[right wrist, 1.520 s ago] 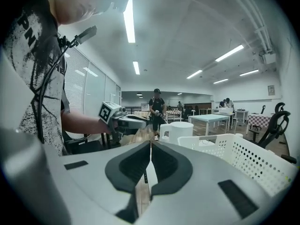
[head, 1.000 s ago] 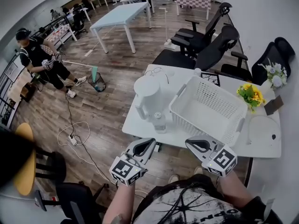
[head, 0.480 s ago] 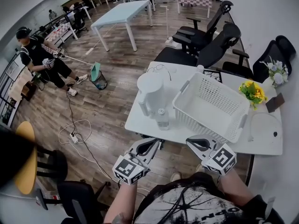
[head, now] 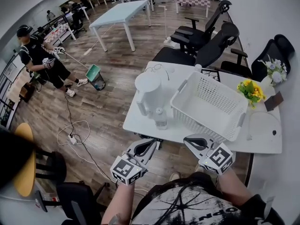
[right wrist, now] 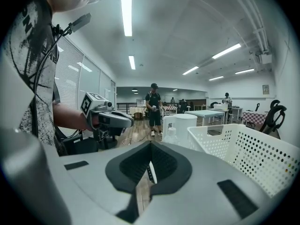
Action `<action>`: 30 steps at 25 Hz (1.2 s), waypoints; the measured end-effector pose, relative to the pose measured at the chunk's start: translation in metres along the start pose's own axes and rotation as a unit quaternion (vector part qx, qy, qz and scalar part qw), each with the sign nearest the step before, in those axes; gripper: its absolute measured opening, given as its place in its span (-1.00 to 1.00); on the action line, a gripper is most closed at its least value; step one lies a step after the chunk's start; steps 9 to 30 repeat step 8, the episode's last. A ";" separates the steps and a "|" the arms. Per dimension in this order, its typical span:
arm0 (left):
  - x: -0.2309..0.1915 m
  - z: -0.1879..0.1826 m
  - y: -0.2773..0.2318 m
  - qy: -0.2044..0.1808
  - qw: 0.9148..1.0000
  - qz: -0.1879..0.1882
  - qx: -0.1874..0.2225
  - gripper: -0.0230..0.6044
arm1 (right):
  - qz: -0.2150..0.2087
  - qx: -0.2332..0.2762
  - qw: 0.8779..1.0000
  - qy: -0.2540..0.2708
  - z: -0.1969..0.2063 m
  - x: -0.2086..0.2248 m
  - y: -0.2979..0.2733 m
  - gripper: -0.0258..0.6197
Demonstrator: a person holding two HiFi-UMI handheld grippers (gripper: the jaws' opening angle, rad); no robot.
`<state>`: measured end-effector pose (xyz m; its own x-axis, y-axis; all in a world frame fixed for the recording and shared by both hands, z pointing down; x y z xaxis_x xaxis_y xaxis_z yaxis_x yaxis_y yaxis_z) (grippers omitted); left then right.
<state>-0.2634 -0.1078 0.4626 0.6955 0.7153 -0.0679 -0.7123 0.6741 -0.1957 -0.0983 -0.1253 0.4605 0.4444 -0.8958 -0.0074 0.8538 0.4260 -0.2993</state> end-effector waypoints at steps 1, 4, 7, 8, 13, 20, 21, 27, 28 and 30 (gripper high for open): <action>0.000 0.000 0.001 0.000 1.000 0.000 -0.001 -0.89 | -0.001 0.000 1.000 0.000 0.000 -0.001 -0.001 -0.85; 0.003 -0.001 -0.001 0.001 1.000 0.004 -0.001 -0.89 | -0.004 -0.001 1.000 0.001 -0.001 -0.001 0.000 -0.85; 0.010 -0.001 -0.004 0.003 1.000 0.009 -0.001 -0.89 | -0.007 -0.005 1.000 0.001 0.000 -0.001 0.004 -0.85; 0.011 -0.001 -0.005 0.003 1.000 0.010 -0.002 -0.89 | -0.008 -0.006 1.000 0.000 0.001 -0.001 0.005 -0.85; 0.011 -0.001 -0.005 0.003 1.000 0.010 -0.002 -0.89 | -0.008 -0.006 1.000 0.000 0.001 -0.001 0.005 -0.85; 0.011 -0.001 -0.005 0.003 1.000 0.010 -0.002 -0.89 | -0.008 -0.006 1.000 0.000 0.001 -0.001 0.005 -0.85; 0.011 -0.001 -0.005 0.003 1.000 0.010 -0.002 -0.89 | -0.008 -0.006 1.000 0.000 0.001 -0.001 0.005 -0.85; 0.011 -0.001 -0.005 0.003 1.000 0.010 -0.002 -0.89 | -0.008 -0.006 1.000 0.000 0.001 -0.001 0.005 -0.85; 0.011 -0.001 -0.005 0.003 1.000 0.010 -0.002 -0.89 | -0.008 -0.006 1.000 0.000 0.001 -0.001 0.005 -0.85; 0.011 -0.001 -0.005 0.003 1.000 0.010 -0.002 -0.89 | -0.008 -0.006 1.000 0.000 0.001 -0.001 0.005 -0.85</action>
Point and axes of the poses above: the fingertips, and each gripper's own axes: y backward along the fingers, x to its right, z out of its underside, the point moved 4 cm from there along y, backward along the fingers
